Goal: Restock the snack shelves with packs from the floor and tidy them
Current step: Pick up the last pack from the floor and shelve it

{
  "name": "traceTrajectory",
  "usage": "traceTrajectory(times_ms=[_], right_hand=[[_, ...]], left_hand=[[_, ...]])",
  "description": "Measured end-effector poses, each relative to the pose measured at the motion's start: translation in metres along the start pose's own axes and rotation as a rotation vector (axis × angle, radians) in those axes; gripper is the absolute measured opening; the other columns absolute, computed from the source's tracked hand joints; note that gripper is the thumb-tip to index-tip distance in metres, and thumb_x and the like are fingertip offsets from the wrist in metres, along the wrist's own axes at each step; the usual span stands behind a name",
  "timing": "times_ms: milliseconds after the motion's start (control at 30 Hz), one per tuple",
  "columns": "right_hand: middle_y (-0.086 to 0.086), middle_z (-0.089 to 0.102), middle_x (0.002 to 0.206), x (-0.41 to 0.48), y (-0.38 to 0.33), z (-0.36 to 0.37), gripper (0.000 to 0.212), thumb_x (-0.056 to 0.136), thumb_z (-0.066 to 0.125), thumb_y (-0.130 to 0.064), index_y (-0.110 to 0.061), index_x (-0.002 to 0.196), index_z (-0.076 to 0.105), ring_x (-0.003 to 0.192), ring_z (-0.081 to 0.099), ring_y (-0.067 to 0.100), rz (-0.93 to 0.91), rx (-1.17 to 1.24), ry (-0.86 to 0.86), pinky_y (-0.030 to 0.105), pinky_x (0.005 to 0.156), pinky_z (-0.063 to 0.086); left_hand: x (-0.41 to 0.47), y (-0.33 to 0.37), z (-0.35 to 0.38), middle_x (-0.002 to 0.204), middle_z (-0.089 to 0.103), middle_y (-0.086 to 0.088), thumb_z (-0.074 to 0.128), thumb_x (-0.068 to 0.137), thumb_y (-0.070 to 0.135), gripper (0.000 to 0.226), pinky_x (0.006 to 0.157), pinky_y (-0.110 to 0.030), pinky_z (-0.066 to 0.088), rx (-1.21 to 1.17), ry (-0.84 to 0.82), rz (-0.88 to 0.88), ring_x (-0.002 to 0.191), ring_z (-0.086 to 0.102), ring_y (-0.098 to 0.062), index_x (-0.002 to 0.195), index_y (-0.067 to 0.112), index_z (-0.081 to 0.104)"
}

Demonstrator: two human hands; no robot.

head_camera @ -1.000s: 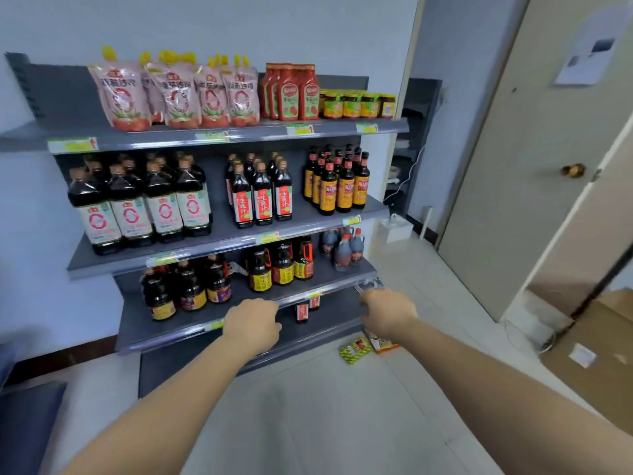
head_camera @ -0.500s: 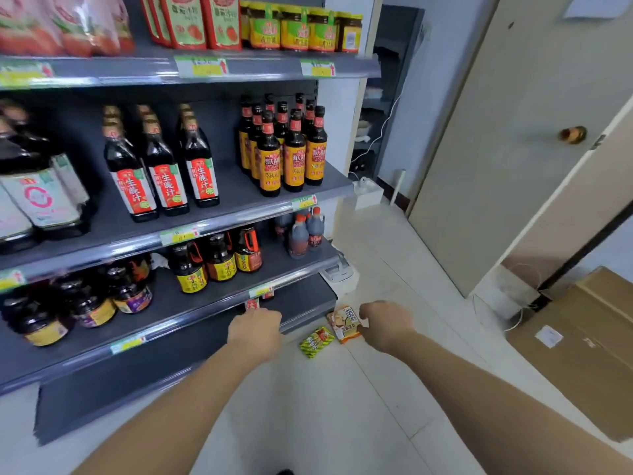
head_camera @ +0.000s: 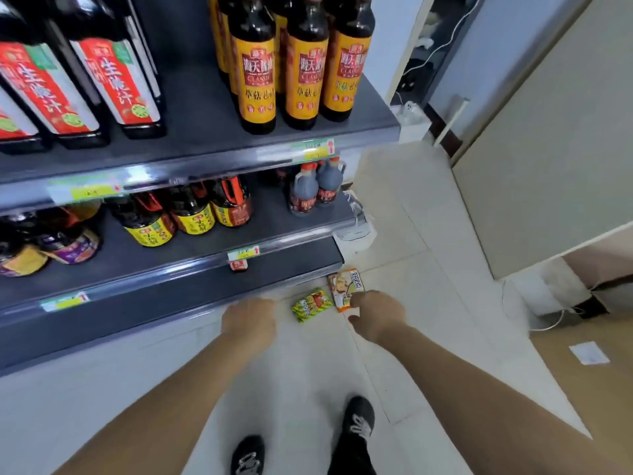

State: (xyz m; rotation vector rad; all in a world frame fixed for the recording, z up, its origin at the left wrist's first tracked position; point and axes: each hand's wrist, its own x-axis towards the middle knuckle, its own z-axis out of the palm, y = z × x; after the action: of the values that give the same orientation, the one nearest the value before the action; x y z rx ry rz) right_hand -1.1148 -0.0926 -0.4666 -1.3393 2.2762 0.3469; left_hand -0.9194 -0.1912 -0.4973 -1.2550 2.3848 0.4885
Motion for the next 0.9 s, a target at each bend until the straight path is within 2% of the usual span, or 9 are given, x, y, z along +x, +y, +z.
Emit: traceTrajectory(times_ms=[100, 267, 400, 533, 700, 833, 900], right_hand=[[0.002, 0.060, 0.122, 0.051, 0.018, 0.015, 0.030, 0.091, 0.053, -0.036, -0.027, 0.119, 0.058, 0.113, 0.056, 0.025, -0.048, -0.025, -0.049, 0.033, 0.086, 0.048], [0.001, 0.060, 0.121, 0.142, 0.049, 0.048, 0.032, 0.092, 0.051, -0.035, -0.027, 0.123, 0.056, 0.112, 0.057, 0.024, -0.155, -0.134, -0.097, 0.033, 0.084, 0.051], [0.003, 0.059, 0.121, 0.209, 0.062, 0.091, 0.035, 0.094, 0.050, -0.034, -0.024, 0.127, 0.054, 0.112, 0.058, 0.025, -0.257, -0.235, -0.109, 0.035, 0.084, 0.051], [0.004, 0.060, 0.122, 0.272, 0.075, 0.155, 0.033, 0.094, 0.051, -0.031, -0.020, 0.125, 0.056, 0.113, 0.057, 0.026, -0.345, -0.276, -0.123, 0.035, 0.084, 0.052], [0.004, 0.063, 0.117, 0.353, 0.087, 0.251, 0.029, 0.094, 0.054, -0.032, -0.020, 0.120, 0.059, 0.109, 0.059, 0.026, -0.301, -0.191, -0.129, 0.033, 0.081, 0.050], [0.004, 0.063, 0.115, 0.412, 0.098, 0.332, 0.027, 0.094, 0.052, -0.035, -0.020, 0.115, 0.060, 0.107, 0.059, 0.025, -0.311, -0.197, -0.174, 0.033, 0.076, 0.049], [0.006, 0.062, 0.118, 0.436, 0.100, 0.366, 0.030, 0.094, 0.054, -0.035, -0.020, 0.119, 0.058, 0.109, 0.058, 0.026, -0.305, -0.171, -0.182, 0.034, 0.078, 0.050]], left_hand=[[0.040, 0.008, 0.025, 0.107, 0.063, -0.004, 0.047, 0.090, 0.019, 0.024, 0.072, -0.031, 0.046, -0.059, -0.018, -0.084, 0.101, 0.060, -0.025, 0.108, 0.015, 0.062], [0.106, 0.029, 0.084, 0.120, 0.063, -0.002, 0.046, 0.094, 0.031, 0.033, 0.089, -0.034, 0.050, -0.163, -0.012, -0.241, 0.111, 0.057, -0.025, 0.123, 0.020, 0.058], [0.156, 0.049, 0.145, 0.123, 0.061, -0.003, 0.044, 0.097, 0.034, 0.036, 0.091, -0.035, 0.047, -0.200, -0.025, -0.319, 0.115, 0.055, -0.025, 0.128, 0.019, 0.055], [0.213, 0.061, 0.219, 0.125, 0.060, -0.003, 0.045, 0.097, 0.033, 0.036, 0.095, -0.036, 0.046, -0.265, -0.069, -0.366, 0.118, 0.053, -0.024, 0.128, 0.019, 0.055], [0.292, 0.065, 0.321, 0.125, 0.059, -0.003, 0.045, 0.097, 0.037, 0.038, 0.096, -0.037, 0.046, -0.324, -0.112, -0.384, 0.118, 0.053, -0.025, 0.129, 0.019, 0.054], [0.346, 0.062, 0.402, 0.126, 0.057, -0.004, 0.045, 0.096, 0.039, 0.040, 0.096, -0.038, 0.042, -0.280, -0.149, -0.376, 0.119, 0.051, -0.025, 0.131, 0.019, 0.051], [0.368, 0.060, 0.434, 0.128, 0.055, -0.004, 0.045, 0.097, 0.038, 0.041, 0.096, -0.038, 0.041, -0.274, -0.164, -0.381, 0.121, 0.049, -0.025, 0.132, 0.019, 0.049]])
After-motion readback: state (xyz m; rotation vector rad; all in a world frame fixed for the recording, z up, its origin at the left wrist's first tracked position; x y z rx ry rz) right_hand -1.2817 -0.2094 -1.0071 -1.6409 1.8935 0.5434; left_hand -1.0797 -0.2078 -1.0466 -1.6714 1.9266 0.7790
